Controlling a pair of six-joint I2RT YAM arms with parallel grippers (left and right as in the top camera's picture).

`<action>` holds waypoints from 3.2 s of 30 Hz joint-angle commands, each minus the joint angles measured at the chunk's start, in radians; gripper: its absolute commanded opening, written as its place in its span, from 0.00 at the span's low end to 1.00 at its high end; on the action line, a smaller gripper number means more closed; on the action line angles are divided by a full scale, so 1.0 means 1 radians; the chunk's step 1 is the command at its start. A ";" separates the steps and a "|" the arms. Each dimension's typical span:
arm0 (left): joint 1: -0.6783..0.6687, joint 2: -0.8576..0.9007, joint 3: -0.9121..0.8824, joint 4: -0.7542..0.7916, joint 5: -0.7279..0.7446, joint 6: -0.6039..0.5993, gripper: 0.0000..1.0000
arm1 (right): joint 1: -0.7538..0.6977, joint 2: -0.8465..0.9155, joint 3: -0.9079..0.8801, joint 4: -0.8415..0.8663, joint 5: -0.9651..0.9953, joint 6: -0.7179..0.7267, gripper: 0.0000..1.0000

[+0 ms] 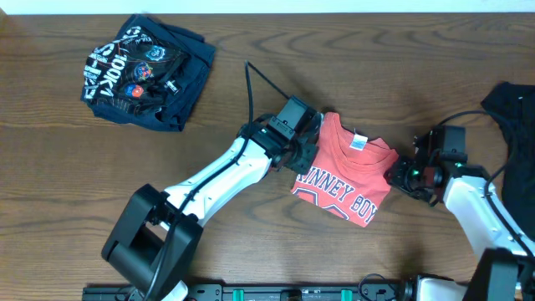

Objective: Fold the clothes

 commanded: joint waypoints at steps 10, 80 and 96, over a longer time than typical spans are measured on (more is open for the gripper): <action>0.005 0.177 -0.010 0.194 0.138 0.090 0.06 | -0.010 0.059 -0.055 0.093 -0.010 -0.006 0.01; 0.121 0.251 0.026 0.315 0.847 -0.025 0.06 | 0.051 0.063 0.015 -0.071 0.022 0.055 0.01; 0.639 0.034 0.272 0.484 0.898 -0.193 0.06 | 0.042 -0.393 0.066 -0.104 -0.087 0.026 0.03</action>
